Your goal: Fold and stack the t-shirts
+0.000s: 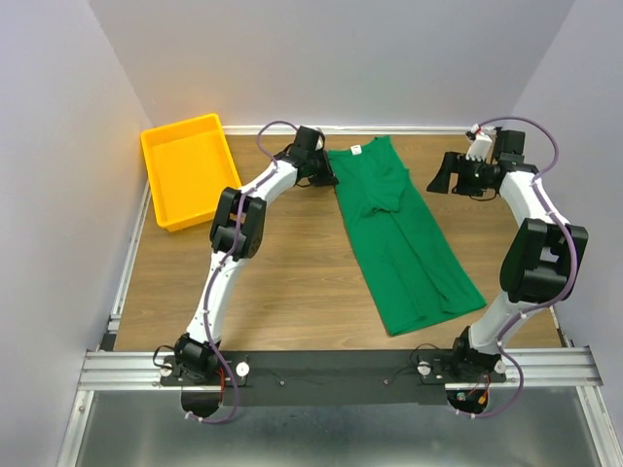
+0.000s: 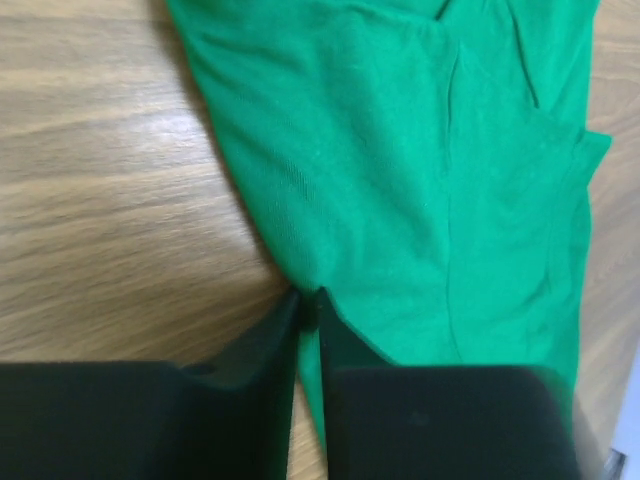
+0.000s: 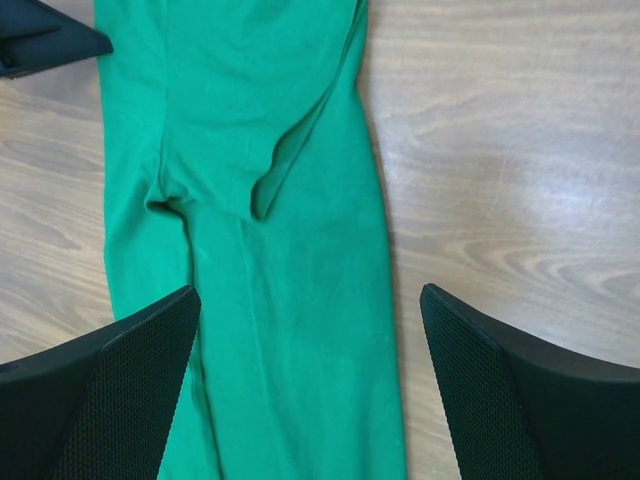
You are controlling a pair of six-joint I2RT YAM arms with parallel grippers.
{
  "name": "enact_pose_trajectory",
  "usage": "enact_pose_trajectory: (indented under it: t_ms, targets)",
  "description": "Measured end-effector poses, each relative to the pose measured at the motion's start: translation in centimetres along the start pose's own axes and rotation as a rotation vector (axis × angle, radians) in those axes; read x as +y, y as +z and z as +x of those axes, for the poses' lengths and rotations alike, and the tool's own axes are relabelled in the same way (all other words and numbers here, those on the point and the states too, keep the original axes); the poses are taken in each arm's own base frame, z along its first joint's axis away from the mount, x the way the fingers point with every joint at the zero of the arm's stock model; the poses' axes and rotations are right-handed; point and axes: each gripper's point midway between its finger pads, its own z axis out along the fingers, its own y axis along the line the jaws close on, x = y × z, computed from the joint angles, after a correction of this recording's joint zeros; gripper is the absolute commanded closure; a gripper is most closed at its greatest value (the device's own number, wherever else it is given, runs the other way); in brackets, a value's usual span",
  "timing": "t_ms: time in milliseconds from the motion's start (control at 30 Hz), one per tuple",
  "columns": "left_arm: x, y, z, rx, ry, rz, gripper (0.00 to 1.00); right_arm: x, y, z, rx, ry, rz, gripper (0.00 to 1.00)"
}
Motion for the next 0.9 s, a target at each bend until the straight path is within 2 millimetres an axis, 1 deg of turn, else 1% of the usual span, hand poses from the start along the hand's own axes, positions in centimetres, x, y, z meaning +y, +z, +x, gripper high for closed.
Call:
enact_pose_trajectory:
  t_ms: [133, 233, 333, 400, 467, 500, 567, 600, 667, 700, 733, 767, 800, 833, 900]
  targets:
    - [0.4, 0.2, 0.1, 0.006, -0.015, 0.042, 1.00, -0.1, 0.2, 1.0, 0.020, 0.012, -0.001, 0.02]
    - [1.1, -0.4, -0.1, 0.001, -0.035, 0.060, 1.00, 0.1, 0.0, 1.4, 0.025, 0.015, -0.006, 0.02]
    - [3.4, -1.7, -1.3, -0.006, -0.069, 0.042, 1.00, 0.4, -0.3, 1.5, 0.020, 0.009, -0.010, 0.02]
    - [5.3, -2.5, -2.9, -0.027, -0.086, 0.025, 1.00, 0.6, -0.5, 1.4, 0.016, 0.003, -0.016, 0.02]
    - [7.7, -3.7, -5.0, -0.051, -0.106, -0.007, 1.00, 0.8, -0.5, 1.4, 0.014, 0.001, -0.023, 0.02]
    - [8.5, -4.2, -5.6, -0.059, -0.112, -0.019, 1.00, 0.8, -0.5, 1.5, 0.015, 0.002, -0.025, 0.02]
    - [10.6, -5.4, -7.2, -0.074, -0.124, -0.053, 0.92, 1.0, -0.5, 1.6, 0.016, 0.002, -0.034, 0.02]
    - [11.5, -6.1, -8.1, -0.086, -0.126, -0.066, 0.85, 1.1, -0.5, 1.6, 0.017, -0.001, -0.043, 0.00]
    - [13.1, -7.3, -9.4, -0.108, -0.125, -0.094, 0.78, 1.5, -0.5, 1.7, 0.019, -0.017, -0.066, 0.00]
    - [13.6, -7.7, -9.8, -0.115, -0.111, -0.102, 0.75, 1.7, -0.6, 1.8, 0.022, -0.044, -0.089, 0.00]
    - [14.0, -8.2, -10.1, -0.119, -0.099, -0.111, 0.74, 2.1, -0.6, 2.1, 0.029, -0.073, -0.112, 0.00]
    - [14.3, -8.6, -10.1, -0.122, -0.081, -0.123, 0.71, 2.4, -0.6, 2.2, 0.034, -0.101, -0.128, 0.00]
    - [14.2, -9.2, -10.1, -0.126, -0.059, -0.129, 0.71, 2.6, -0.7, 2.5, 0.043, -0.153, -0.144, 0.00]
    - [14.1, -10.3, -9.5, -0.126, -0.021, -0.145, 0.70, 3.0, -0.6, 2.9, 0.058, -0.220, -0.165, 0.00]
    - [12.6, -12.8, -9.2, -0.148, 0.046, -0.149, 0.66, 4.3, -0.4, 3.9, 0.079, -0.409, -0.221, 0.00]
